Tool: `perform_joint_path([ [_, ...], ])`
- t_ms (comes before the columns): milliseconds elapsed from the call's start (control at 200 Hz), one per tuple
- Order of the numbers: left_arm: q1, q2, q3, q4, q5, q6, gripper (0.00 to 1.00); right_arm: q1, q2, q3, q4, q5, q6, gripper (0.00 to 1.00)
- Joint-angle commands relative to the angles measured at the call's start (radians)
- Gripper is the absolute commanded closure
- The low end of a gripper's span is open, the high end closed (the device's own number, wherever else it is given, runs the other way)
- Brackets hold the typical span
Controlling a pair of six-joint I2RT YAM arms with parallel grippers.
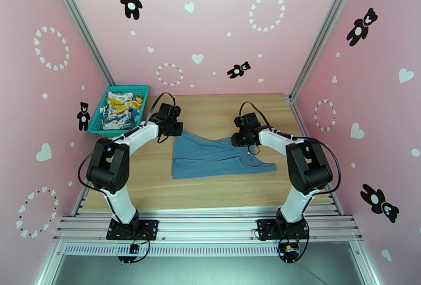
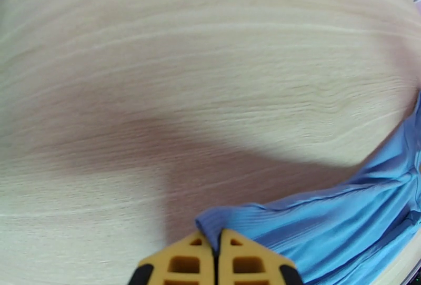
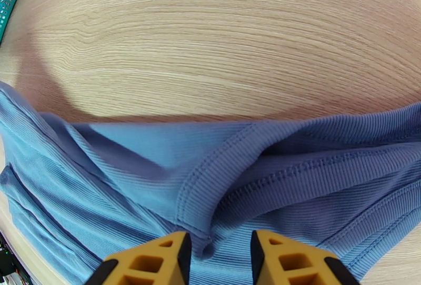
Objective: Fold and stack the mixed laundry pile
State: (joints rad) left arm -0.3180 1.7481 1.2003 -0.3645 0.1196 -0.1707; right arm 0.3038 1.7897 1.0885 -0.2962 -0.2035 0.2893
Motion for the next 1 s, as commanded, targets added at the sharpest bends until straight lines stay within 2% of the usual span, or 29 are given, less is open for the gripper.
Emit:
perform_joint_path([
  [0, -0.025, -0.054, -0.106, 0.129, -0.011, -0.055, 0.99, 0.006, 0.026, 0.024, 0.001, 0.000, 0.017, 0.64],
  [205, -0.065, -0.169, -0.263, 0.207, -0.044, -0.121, 0.94, 0.006, 0.034, 0.026, 0.002, 0.004, 0.024, 0.64],
  [400, -0.136, -0.236, -0.338, 0.188, -0.161, -0.194, 0.94, 0.005, 0.018, 0.037, -0.031, -0.002, 0.062, 0.64],
  [456, -0.141, -0.243, -0.355, 0.192, -0.162, -0.204, 0.93, 0.005, 0.017, 0.056, -0.073, -0.013, 0.100, 0.64],
  [556, -0.142, -0.238, -0.360, 0.187, -0.165, -0.213, 0.93, 0.003, 0.015, 0.074, -0.125, -0.044, 0.197, 0.63],
  [666, -0.142, -0.231, -0.352, 0.182, -0.172, -0.220, 0.93, 0.011, 0.009, 0.056, -0.105, -0.100, 0.262, 0.61],
  [776, -0.142, -0.220, -0.340, 0.183, -0.172, -0.219, 0.93, 0.036, 0.040, 0.083, -0.149, -0.034, 0.248, 0.60],
  [996, -0.142, -0.218, -0.339, 0.173, -0.172, -0.216, 0.93, 0.037, 0.106, 0.115, -0.155, -0.022, 0.263, 0.62],
])
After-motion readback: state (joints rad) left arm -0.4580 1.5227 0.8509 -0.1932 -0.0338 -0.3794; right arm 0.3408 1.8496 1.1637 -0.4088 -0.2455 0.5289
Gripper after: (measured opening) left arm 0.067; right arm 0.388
